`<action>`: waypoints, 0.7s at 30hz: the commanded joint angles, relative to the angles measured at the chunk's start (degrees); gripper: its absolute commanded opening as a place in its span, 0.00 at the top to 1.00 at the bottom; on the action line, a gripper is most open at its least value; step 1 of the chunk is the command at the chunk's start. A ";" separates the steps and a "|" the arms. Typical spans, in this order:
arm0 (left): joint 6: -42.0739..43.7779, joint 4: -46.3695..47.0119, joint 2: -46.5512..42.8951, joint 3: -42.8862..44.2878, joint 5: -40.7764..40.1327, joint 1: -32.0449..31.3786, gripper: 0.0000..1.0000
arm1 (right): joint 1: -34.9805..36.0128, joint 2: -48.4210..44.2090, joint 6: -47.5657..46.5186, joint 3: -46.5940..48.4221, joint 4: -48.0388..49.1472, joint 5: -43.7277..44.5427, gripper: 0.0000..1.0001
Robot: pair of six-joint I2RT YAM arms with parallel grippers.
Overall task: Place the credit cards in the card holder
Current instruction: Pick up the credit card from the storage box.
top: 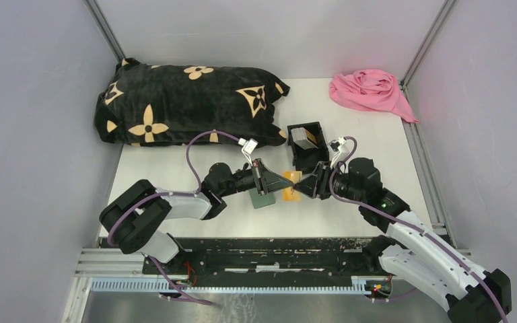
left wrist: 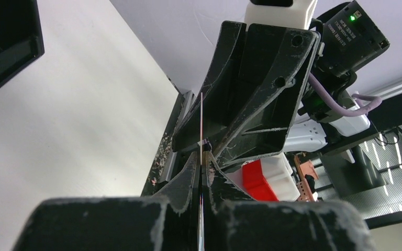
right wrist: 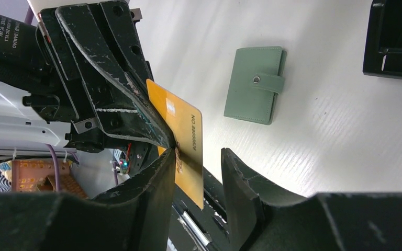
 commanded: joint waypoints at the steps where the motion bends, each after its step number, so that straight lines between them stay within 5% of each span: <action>1: -3.29 5.39 1.56 2.02 1.59 -0.06 0.97 | 0.00 0.96 0.82 -0.98 6.53 -2.23 0.57; 6: -4.39 7.35 3.40 1.92 1.78 0.35 0.97 | -1.02 1.50 4.42 -4.18 12.95 -5.06 0.65; 11: -6.43 10.73 5.68 1.29 1.85 1.01 0.97 | -2.30 1.46 9.60 -7.57 21.69 -7.38 0.97; 13: -7.27 11.73 6.80 1.27 1.87 1.12 0.97 | -2.39 2.37 11.04 -8.06 24.43 -7.86 0.99; 17: -7.64 9.78 7.17 0.31 0.22 2.11 0.73 | -2.48 4.30 11.24 -6.98 25.57 -8.05 0.99; 21: -3.36 0.27 2.82 -2.35 -6.01 3.36 0.61 | -2.46 4.88 6.43 -2.69 17.89 -6.57 0.99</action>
